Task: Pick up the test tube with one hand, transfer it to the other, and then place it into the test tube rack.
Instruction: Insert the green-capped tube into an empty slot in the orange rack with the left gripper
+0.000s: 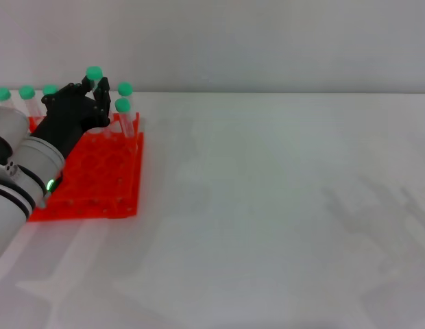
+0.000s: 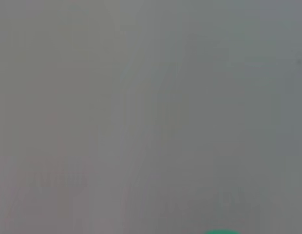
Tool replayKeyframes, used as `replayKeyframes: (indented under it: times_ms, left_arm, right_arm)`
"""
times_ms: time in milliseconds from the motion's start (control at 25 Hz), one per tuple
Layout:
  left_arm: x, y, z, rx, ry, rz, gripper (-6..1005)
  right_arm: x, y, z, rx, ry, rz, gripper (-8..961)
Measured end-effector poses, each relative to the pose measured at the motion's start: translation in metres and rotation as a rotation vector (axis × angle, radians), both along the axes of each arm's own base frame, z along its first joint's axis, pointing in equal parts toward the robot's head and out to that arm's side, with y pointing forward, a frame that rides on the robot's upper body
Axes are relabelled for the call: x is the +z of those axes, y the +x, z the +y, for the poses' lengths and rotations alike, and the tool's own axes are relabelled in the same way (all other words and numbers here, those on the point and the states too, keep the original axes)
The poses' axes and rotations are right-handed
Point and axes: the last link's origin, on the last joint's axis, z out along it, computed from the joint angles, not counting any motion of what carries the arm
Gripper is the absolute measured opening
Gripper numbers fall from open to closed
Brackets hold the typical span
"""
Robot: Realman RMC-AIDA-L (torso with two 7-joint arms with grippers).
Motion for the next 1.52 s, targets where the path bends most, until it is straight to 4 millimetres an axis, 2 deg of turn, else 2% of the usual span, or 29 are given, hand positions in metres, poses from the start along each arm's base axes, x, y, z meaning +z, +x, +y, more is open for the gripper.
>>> replayKeyframes:
  times_ms: [720,1520]
  left_arm:
    - [-0.001,-0.008,0.001,0.031,-0.023,0.038,211]
    - [-0.009,-0.023,-0.01,0.079,-0.063,0.067,212]
  right_arm:
    - [0.0,-0.001,0.001,0.003,0.0,0.0,770]
    - [0.001,-0.002,0.0,0.015,0.003,0.004,770]
